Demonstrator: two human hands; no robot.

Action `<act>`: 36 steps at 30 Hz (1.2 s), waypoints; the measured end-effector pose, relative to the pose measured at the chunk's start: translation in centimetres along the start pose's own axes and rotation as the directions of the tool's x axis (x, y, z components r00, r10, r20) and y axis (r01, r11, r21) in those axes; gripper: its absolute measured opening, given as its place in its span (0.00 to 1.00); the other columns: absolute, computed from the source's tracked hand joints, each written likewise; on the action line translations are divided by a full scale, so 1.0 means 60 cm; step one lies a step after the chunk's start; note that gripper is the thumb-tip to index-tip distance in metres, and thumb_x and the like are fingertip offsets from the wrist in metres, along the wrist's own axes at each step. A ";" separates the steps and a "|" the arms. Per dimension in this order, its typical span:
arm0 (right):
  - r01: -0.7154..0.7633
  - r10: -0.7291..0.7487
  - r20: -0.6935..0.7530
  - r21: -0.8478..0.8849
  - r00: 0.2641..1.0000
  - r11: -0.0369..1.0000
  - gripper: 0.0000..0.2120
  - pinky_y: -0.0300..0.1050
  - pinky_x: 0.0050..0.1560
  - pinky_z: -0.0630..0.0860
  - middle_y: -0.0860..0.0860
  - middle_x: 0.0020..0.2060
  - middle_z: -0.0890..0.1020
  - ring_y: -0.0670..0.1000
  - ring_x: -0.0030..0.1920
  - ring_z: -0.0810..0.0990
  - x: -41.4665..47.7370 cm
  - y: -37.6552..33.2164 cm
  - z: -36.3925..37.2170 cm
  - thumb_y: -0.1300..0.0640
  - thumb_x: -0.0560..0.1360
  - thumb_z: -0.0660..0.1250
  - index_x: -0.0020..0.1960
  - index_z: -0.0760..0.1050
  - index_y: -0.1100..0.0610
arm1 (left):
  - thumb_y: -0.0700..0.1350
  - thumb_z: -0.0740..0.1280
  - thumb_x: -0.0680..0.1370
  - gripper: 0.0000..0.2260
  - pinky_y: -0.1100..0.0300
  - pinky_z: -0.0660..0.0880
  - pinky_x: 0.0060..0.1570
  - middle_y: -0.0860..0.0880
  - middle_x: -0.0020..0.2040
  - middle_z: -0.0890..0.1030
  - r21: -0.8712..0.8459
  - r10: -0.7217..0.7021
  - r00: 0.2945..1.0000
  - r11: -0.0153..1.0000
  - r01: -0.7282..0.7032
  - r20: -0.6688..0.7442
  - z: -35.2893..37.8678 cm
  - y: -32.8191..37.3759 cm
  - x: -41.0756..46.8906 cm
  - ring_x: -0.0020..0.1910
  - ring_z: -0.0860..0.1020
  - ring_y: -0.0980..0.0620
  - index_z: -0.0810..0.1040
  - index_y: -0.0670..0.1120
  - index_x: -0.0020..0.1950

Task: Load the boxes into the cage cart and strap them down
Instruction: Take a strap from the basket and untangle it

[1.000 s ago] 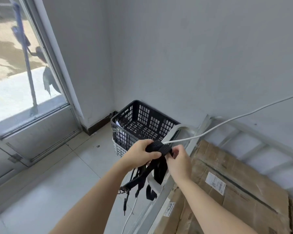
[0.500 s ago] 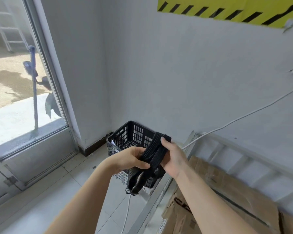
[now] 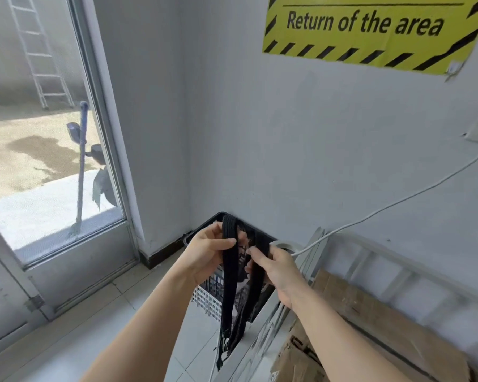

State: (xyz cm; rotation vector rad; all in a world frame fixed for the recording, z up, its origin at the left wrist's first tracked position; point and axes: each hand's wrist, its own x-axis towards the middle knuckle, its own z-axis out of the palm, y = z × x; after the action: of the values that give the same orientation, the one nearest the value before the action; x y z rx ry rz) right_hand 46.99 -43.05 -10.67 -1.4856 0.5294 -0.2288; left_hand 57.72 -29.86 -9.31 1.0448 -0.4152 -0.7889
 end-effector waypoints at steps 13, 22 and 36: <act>0.117 -0.119 -0.066 -0.032 0.991 0.993 0.10 0.54 0.52 0.79 0.52 0.39 0.84 0.54 0.44 0.82 0.007 -0.029 0.053 0.57 0.81 0.62 0.45 0.80 0.57 | 0.37 0.58 0.83 0.10 0.61 0.76 0.34 0.40 0.47 0.82 0.225 0.008 0.982 0.974 0.035 -0.189 -0.011 0.033 -0.043 0.30 0.76 0.52 0.78 0.38 0.57; -0.002 0.001 0.028 0.043 1.000 0.999 0.08 0.42 0.38 0.80 0.54 0.45 0.86 0.51 0.45 0.86 0.000 -0.055 0.102 0.53 0.76 0.71 0.50 0.81 0.57 | 0.31 0.60 0.76 0.17 0.52 0.79 0.56 0.46 0.49 0.85 0.640 0.086 0.988 0.768 0.017 -0.130 -0.007 0.050 -0.061 0.50 0.83 0.49 0.82 0.45 0.57; 0.078 -0.095 -0.057 -0.251 0.994 0.965 0.11 0.61 0.44 0.79 0.60 0.35 0.80 0.61 0.36 0.80 0.019 -0.056 0.126 0.55 0.71 0.66 0.43 0.73 0.65 | 0.29 0.66 0.72 0.16 0.53 0.82 0.38 0.40 0.47 0.83 0.477 0.086 0.917 0.871 0.121 -0.389 -0.043 0.066 -0.074 0.34 0.81 0.48 0.77 0.43 0.56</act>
State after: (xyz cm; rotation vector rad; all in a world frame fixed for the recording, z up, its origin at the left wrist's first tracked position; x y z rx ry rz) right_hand 52.11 -37.17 -7.59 -1.7520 0.5643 -0.2911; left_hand 57.95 -23.88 -6.78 1.6587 -0.2554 -0.4656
